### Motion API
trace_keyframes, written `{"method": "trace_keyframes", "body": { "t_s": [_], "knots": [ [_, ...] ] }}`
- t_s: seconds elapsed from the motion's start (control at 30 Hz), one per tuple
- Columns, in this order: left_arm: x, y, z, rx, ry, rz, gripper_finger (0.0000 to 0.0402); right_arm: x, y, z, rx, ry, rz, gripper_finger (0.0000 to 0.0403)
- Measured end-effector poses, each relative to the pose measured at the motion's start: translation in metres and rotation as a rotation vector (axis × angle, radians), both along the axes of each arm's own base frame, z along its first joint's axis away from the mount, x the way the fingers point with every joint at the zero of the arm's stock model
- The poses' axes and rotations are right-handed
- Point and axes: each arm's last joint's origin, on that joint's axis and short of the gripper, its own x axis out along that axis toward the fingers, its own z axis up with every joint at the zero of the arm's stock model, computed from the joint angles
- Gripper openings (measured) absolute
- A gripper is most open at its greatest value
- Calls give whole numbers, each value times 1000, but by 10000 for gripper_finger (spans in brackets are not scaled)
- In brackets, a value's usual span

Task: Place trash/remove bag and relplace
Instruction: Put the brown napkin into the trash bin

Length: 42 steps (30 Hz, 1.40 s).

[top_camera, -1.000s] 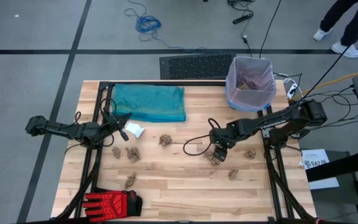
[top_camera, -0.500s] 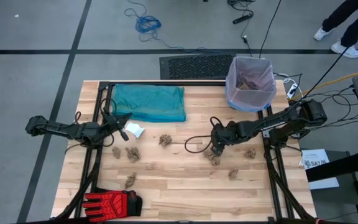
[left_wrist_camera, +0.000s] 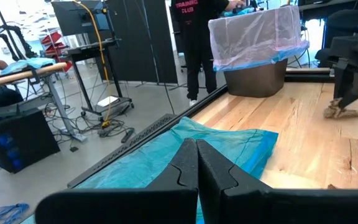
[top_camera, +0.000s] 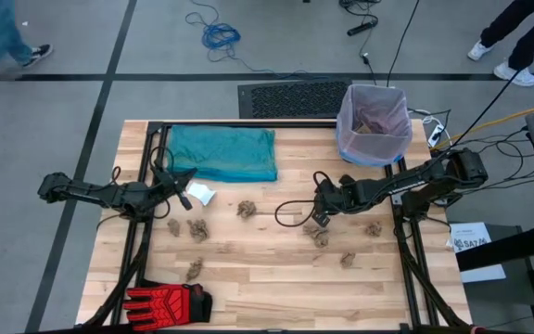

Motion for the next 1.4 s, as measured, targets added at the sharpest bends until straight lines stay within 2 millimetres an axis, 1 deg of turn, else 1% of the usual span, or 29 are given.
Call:
{"method": "trace_keyframes", "body": {
  "t_s": [0.07, 0.2, 0.3, 0.37, 0.47, 0.57, 0.67, 0.87, 0.97, 1.03, 1.13, 1.23, 1.4],
  "knots": [
    [0, 0, 0, 0, 0, 0, 0, 1, 0, 0, -11, -6, 14, 9],
    [0, 0, 0, 0, 0, 0, 0, 6, 1, 4, -2, -45, 26, 12],
    [0, 0, 0, 0, 0, 0, 0, 18, 3, 19, -1, -95, 70, 4],
    [0, 0, 0, 0, -1, 0, 0, 29, 4, 35, -27, -130, 119, 3],
    [0, 0, 0, 0, 0, 0, 0, 45, 0, 66, -188, -189, 161, 3],
    [0, 0, 0, 0, 0, 0, 0, 56, -11, 100, -377, -170, 182, 2],
    [0, 0, 0, 0, 0, 0, 0, 58, -29, 136, -482, -114, 135, 1],
    [0, 0, 0, 0, 0, 0, 0, 39, -62, 202, -618, 51, -2, 0],
    [0, 0, 0, 0, 0, 0, 0, 26, -75, 227, -648, 101, -61, 0],
    [0, 0, 0, 0, 0, 0, 0, 17, -85, 238, -647, 129, -104, 0],
    [0, 0, 0, 0, 0, 0, 0, 3, -101, 244, -638, 196, -170, 0],
    [0, 0, 0, 0, 0, 0, 0, -10, -117, 242, -620, 282, -237, 0],
    [0, 0, 0, 0, 0, 0, 0, -32, -143, 238, -532, 359, -353, 0]
  ]
}}
